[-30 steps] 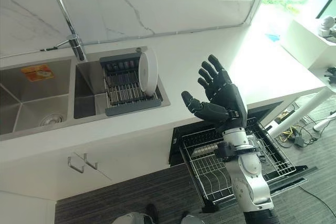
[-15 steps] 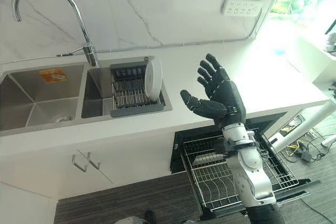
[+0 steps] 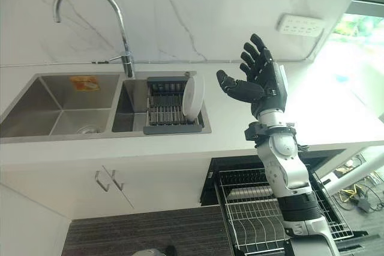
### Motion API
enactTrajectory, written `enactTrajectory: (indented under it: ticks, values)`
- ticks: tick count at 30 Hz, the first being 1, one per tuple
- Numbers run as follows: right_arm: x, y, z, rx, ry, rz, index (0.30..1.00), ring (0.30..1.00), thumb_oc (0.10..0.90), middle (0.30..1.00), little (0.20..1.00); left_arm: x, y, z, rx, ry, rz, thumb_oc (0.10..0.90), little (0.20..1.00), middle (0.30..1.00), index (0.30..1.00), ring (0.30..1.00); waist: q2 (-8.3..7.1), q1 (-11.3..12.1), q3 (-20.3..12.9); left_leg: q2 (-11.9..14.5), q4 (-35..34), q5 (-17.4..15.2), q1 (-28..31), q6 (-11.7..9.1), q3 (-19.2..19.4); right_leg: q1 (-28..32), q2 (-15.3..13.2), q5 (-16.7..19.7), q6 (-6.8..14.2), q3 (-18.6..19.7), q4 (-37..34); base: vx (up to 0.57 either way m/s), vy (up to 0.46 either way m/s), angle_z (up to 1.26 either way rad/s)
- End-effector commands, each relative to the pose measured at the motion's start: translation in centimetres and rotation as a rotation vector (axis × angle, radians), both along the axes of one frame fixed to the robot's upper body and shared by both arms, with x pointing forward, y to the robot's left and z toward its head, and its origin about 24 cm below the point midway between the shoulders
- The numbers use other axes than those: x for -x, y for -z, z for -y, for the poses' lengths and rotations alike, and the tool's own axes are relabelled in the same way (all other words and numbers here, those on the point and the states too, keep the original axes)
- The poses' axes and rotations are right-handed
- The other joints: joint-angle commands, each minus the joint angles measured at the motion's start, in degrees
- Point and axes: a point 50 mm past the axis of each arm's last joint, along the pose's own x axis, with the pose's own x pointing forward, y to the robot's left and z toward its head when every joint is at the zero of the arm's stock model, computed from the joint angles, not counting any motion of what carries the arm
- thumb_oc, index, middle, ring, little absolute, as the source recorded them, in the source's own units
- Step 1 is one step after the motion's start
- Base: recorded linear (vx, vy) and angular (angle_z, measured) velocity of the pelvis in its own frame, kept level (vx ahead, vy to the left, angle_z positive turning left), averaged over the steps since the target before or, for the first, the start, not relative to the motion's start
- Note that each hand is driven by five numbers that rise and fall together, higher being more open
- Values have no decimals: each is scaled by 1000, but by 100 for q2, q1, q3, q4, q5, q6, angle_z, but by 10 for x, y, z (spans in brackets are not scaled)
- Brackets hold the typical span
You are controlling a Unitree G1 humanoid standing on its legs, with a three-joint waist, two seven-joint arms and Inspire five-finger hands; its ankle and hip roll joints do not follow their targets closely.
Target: Place the dishes in the dishwasher.
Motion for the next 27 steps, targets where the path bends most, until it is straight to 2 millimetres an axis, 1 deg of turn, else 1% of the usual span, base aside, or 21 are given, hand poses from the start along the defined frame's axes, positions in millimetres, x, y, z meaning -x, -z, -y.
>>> enactTrajectory:
  ticks: [1,5,13,18,20,27]
  values:
    - [-7,-65,11,-59,8,229,900,900,800,900,900,-5,-2,-11,-18,55,-13,800,900,900,900,900,-82,81,-46,552,239,-746,246,-543,-67,52,-38,-170,357,53,-169,38,-1,3]
    - [-19,-73,20,-65,25,198,900,900,800,900,900,-4,-4,-18,-21,64,-21,800,900,900,900,900,-83,177,-62,536,239,-714,215,-555,-122,82,-40,-179,344,-2,-169,12,-1,2]
    - [-41,-81,37,-88,86,144,900,900,800,900,900,-4,-6,-28,-33,41,-35,800,900,900,900,900,-110,357,-107,509,239,-666,174,-593,-224,159,-36,-216,326,-85,-169,24,-5,14]
    - [-47,-84,35,-126,47,132,900,900,800,900,900,-3,-6,-27,-39,36,-44,800,900,900,900,900,-149,442,-112,491,239,-648,153,-602,-283,192,-29,-225,318,-118,-169,27,-25,12]
    - [-51,-81,31,-133,25,116,900,900,800,900,900,-4,-7,-29,-34,48,-44,800,900,900,900,900,-158,495,-111,484,239,-635,140,-604,-306,210,-28,-231,311,-146,-169,32,-12,16]
    - [-60,-75,27,-178,20,76,900,900,800,900,900,-5,-7,-30,-32,59,-36,800,900,900,900,900,-157,572,-70,466,239,-620,115,-592,-339,226,-30,-233,311,-160,-169,26,7,8]
